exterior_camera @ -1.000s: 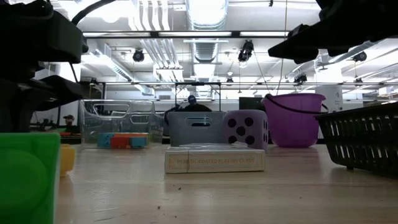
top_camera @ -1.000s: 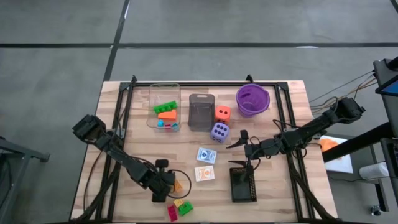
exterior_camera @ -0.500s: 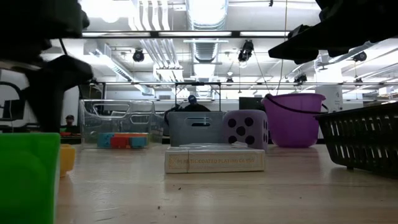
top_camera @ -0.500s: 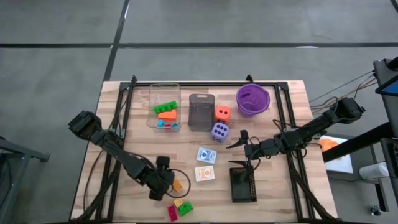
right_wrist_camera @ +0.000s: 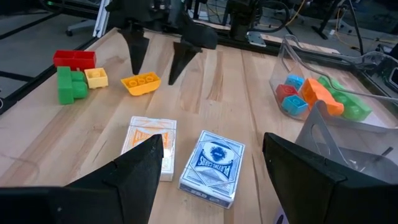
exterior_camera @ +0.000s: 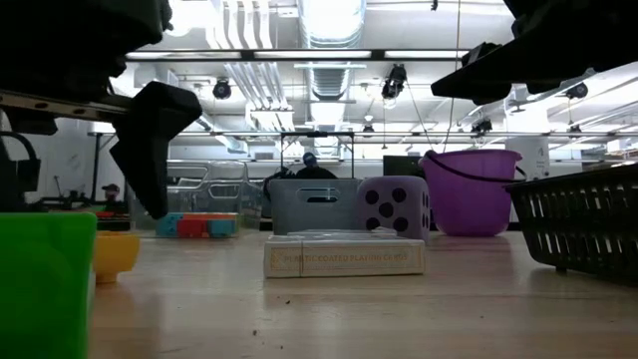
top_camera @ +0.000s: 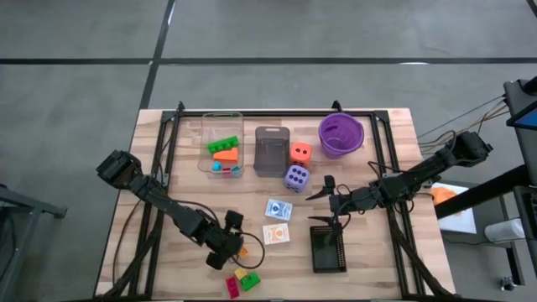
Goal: Pick & Place Toys
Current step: Put the yellow game piece into the transparent bin
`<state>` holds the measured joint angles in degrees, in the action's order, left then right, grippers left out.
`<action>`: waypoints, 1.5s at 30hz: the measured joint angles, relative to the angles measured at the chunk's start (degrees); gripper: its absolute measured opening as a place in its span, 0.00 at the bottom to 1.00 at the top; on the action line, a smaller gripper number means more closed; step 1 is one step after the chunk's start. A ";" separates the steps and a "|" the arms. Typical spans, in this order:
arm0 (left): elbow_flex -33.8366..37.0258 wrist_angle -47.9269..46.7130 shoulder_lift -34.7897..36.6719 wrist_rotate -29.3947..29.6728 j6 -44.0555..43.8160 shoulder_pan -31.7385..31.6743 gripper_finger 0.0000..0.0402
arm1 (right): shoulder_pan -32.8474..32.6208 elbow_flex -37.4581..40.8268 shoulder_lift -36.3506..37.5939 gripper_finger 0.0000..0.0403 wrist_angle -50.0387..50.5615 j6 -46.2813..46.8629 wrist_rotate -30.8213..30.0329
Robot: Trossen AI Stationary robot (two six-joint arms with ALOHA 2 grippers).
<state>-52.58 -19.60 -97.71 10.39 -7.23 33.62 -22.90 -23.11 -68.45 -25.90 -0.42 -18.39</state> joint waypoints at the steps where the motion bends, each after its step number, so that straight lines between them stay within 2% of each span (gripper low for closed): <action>1: 0.00 0.33 0.00 -1.16 1.18 -0.02 0.89 | 0.00 0.00 0.00 0.68 0.00 0.02 0.00; 10: 0.02 5.43 -1.63 -4.17 2.79 -1.27 0.73 | 0.00 0.00 -0.01 0.68 0.01 0.02 -0.02; 13: -0.36 5.25 -3.99 -7.22 2.77 -1.48 0.72 | 0.00 0.00 -0.02 0.68 0.23 0.02 -0.02; 16: -0.92 4.65 -5.50 -7.72 2.77 -1.48 0.72 | -0.01 0.00 -0.02 0.68 0.26 0.11 -0.02; 22: -1.94 4.21 -5.64 -5.62 2.75 -1.53 0.69 | 0.00 0.00 -0.02 0.68 0.49 0.15 -0.04; 25: -2.87 3.53 -5.62 -3.69 2.13 -1.53 0.60 | 0.00 0.00 -0.01 0.68 0.66 0.18 -0.04; 31: -3.11 1.97 -5.52 -1.80 -0.68 -1.53 0.31 | 0.00 0.00 -0.01 0.68 0.73 0.25 -0.04; 39: -2.88 0.30 -5.12 -0.76 -6.15 -1.50 0.30 | -0.01 0.00 -0.01 0.68 1.57 0.48 -0.04; 45: -2.35 2.38 -1.53 6.95 -8.27 -1.53 0.30 | 0.00 0.00 -0.02 0.68 1.56 0.48 -0.04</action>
<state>-54.93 -17.22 -99.24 17.34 -15.50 32.10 -22.90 -23.11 -68.47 -24.34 0.05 -18.44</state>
